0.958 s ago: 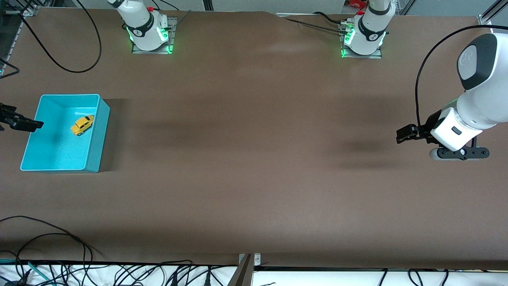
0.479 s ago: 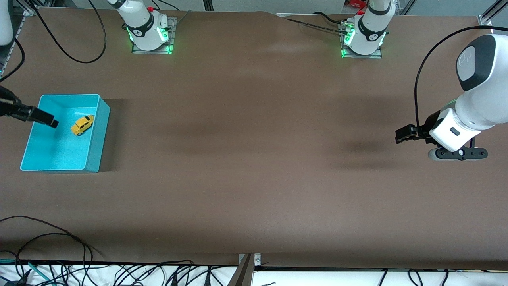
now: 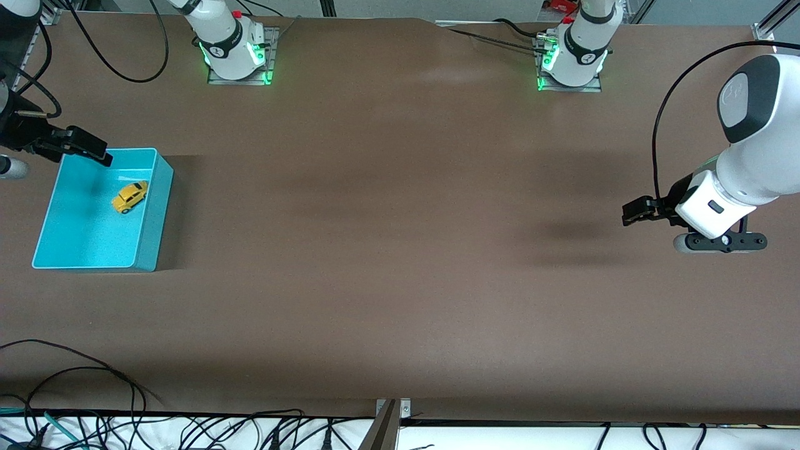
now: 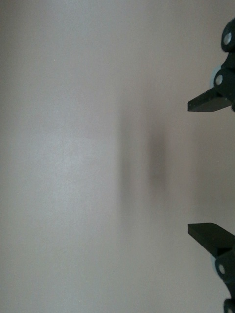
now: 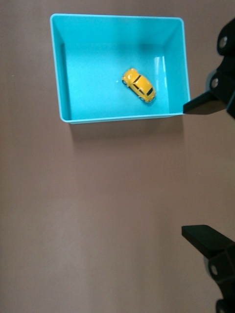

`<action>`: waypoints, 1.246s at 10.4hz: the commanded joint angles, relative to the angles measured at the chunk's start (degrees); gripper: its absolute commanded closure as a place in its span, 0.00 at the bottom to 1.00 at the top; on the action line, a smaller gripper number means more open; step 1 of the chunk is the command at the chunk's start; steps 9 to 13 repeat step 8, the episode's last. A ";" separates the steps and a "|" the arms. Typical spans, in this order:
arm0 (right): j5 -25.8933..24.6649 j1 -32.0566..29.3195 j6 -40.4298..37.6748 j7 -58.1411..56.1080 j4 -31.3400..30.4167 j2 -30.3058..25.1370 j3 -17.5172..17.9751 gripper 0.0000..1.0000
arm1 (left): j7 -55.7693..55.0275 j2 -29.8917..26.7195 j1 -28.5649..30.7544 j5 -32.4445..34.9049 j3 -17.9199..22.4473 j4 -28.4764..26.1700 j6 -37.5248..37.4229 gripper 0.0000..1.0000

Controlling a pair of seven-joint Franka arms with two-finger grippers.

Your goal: Wind up and store yellow beetle car

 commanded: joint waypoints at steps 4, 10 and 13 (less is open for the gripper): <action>-0.55 0.10 -3.79 0.59 0.15 -1.32 -0.93 0.00 | 1.26 0.15 -0.59 -1.17 0.25 0.26 -0.58 0.00; -0.46 0.10 -3.80 0.59 0.33 -1.41 -0.84 0.00 | 1.26 0.24 -0.77 -1.26 0.34 0.17 -0.49 0.00; -0.46 0.10 -3.80 0.59 0.33 -1.41 -0.84 0.00 | 1.26 0.24 -0.77 -1.26 0.34 0.17 -0.49 0.00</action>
